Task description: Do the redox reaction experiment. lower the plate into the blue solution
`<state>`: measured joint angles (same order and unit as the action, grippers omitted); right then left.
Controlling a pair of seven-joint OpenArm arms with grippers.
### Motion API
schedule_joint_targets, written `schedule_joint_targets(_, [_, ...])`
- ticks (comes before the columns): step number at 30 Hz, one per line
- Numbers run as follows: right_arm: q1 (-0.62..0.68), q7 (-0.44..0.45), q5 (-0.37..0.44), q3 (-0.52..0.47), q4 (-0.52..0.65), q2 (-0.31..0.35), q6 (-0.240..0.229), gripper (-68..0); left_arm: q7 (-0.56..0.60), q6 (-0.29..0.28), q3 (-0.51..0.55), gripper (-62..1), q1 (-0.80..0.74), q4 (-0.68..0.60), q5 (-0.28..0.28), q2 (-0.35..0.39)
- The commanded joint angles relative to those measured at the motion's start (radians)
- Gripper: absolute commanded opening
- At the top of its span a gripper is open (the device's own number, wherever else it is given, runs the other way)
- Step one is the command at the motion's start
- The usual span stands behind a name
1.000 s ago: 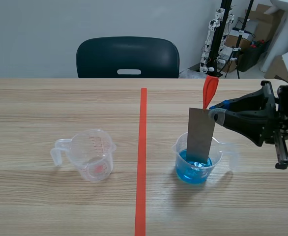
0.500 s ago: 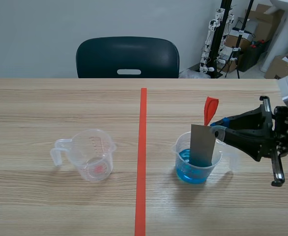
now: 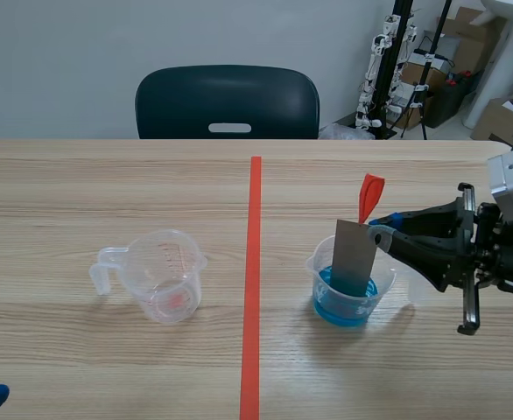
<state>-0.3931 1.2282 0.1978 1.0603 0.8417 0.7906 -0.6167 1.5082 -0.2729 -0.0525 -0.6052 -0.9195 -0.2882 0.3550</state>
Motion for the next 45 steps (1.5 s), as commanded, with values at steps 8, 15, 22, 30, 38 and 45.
schedule_joint_targets(8, [-0.011,0.089,-0.041,-0.008,0.015,0.015,-0.004,-66.9,0.046,-0.002,-0.041,-5.4,0.023,-0.031,-0.046,0.011])
schedule_joint_targets(15, [-0.011,0.114,-0.056,-0.008,0.014,0.021,-0.003,-66.9,0.046,-0.002,-0.053,-5.4,0.024,-0.066,-0.047,0.011])
schedule_joint_targets(22, [-0.011,0.114,-0.064,-0.008,0.014,0.021,0.005,-66.9,0.046,-0.002,-0.053,-5.4,0.024,-0.067,-0.046,0.011])
schedule_joint_targets(30, [-0.011,0.114,-0.064,-0.008,0.014,0.021,0.023,-66.9,0.046,-0.002,-0.053,-5.4,0.024,-0.067,-0.047,0.011])
schedule_joint_targets(38, [-0.011,0.113,-0.064,-0.008,0.014,0.026,0.023,-66.9,0.046,-0.002,-0.053,-5.4,0.024,-0.067,-0.047,0.011])
schedule_joint_targets(45, [-0.011,0.113,-0.064,-0.008,0.014,0.035,0.022,-66.9,0.046,-0.002,-0.053,-5.4,0.024,-0.067,-0.047,0.011])
